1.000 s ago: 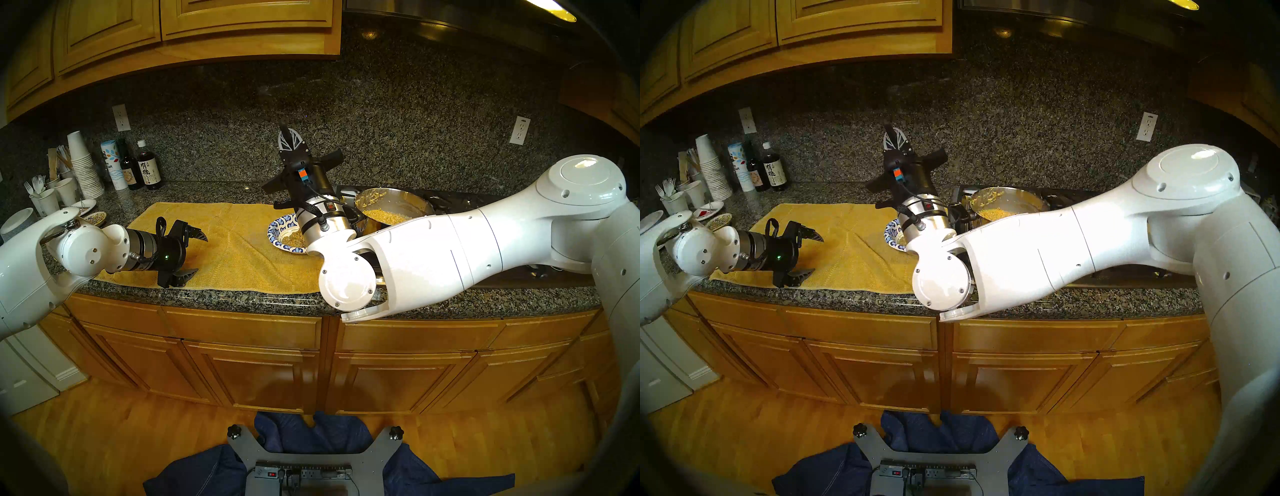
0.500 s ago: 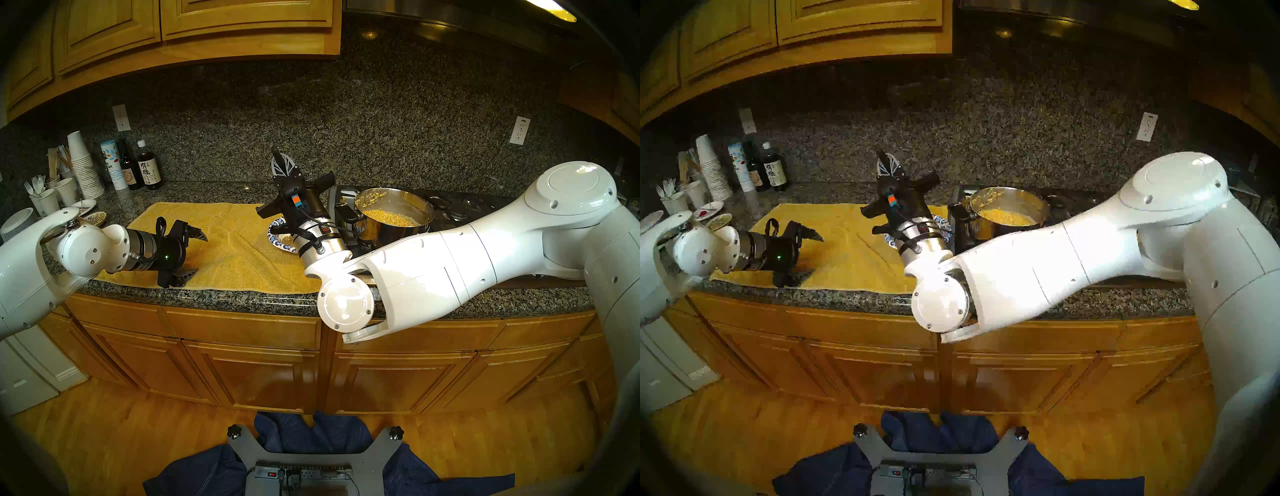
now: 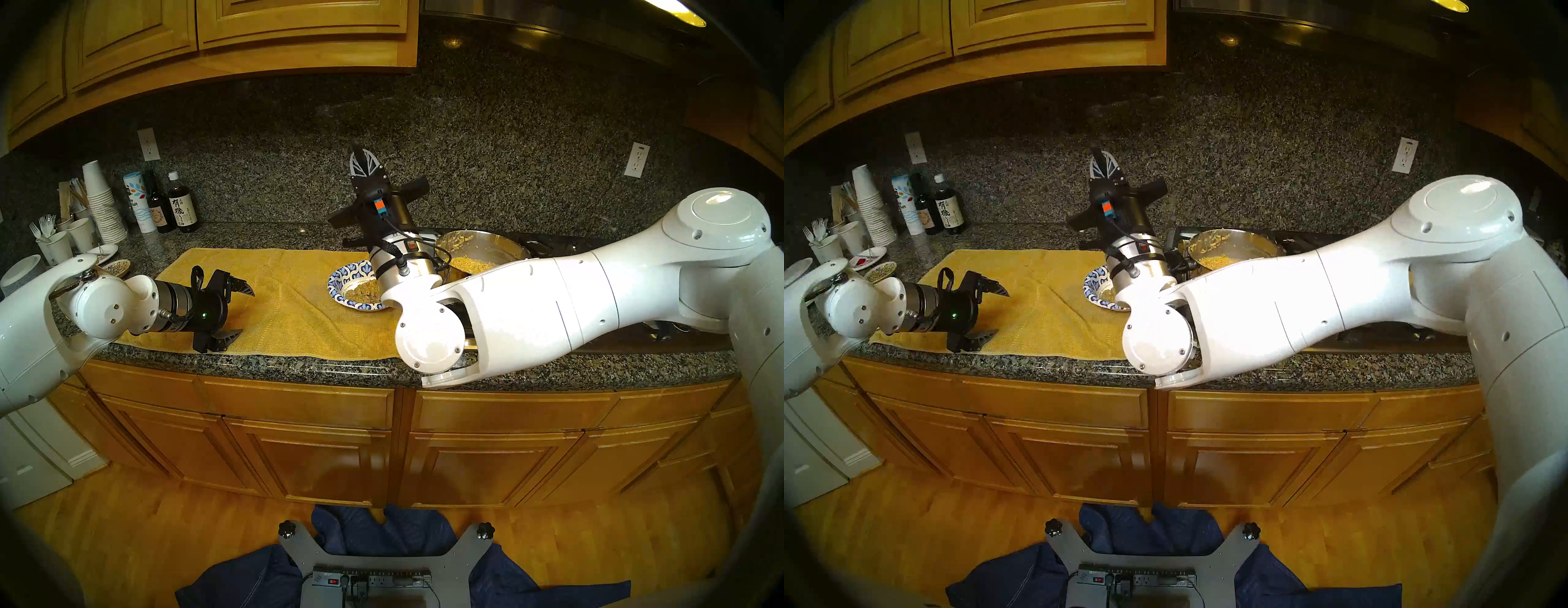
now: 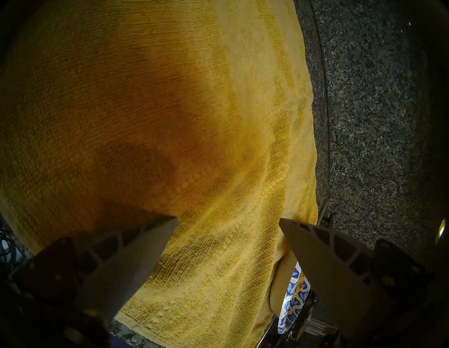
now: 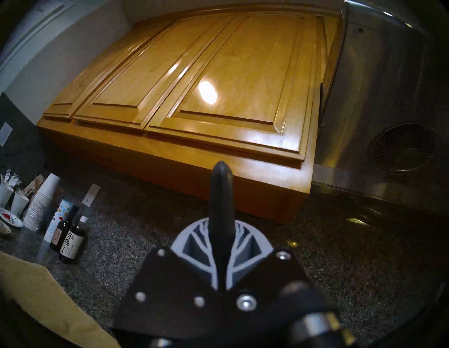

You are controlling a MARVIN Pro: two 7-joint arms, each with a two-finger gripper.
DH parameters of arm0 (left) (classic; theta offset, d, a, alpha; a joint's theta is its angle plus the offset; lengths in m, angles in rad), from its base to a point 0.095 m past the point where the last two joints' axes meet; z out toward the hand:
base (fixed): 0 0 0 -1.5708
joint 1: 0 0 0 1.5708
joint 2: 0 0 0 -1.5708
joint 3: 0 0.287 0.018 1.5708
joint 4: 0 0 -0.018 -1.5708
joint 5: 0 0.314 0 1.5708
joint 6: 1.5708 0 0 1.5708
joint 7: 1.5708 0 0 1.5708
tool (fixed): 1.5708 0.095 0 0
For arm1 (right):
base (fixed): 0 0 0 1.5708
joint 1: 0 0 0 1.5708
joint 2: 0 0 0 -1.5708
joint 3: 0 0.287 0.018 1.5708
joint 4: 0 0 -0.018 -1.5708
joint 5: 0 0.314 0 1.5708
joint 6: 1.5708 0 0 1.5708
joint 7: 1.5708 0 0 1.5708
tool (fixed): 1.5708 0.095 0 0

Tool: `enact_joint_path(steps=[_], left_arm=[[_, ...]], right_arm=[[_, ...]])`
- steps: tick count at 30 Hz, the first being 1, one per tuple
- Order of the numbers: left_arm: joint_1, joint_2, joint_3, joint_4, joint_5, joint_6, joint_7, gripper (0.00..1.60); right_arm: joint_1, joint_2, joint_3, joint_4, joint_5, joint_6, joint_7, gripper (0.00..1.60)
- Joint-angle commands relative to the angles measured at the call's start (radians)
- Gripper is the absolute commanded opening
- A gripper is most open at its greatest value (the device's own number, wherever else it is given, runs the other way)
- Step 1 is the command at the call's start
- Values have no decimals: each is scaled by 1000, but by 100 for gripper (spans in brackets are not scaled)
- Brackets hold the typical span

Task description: Scoop oatmeal into bowl

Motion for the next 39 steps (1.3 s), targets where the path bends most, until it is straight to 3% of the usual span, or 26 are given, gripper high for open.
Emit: enact_joint_path(steps=[1,15,26,37,38,39], left_arm=[[-3,-2,-2,2,1,0,0,160],[-2,-2,-2,2,1,0,0,160],[-2,-1,-2,2,1,0,-1,160],[-2,-1,-2,1,1,0,-1,160],[-2,-1,-2,1,1,0,-1,160],[-2,-1,-2,1,1,0,-1,160]], right_arm=[[35,16,43,-14,6,-2,-22,0],[10,54,108,-39,96,-65,-19,0],[56,184,201,-44,180,-127,22,0],[107,319,180,-49,237,-141,23,0],[113,295,171,-19,254,-148,47,0],[116,332,170,-43,248,-146,25,0]])
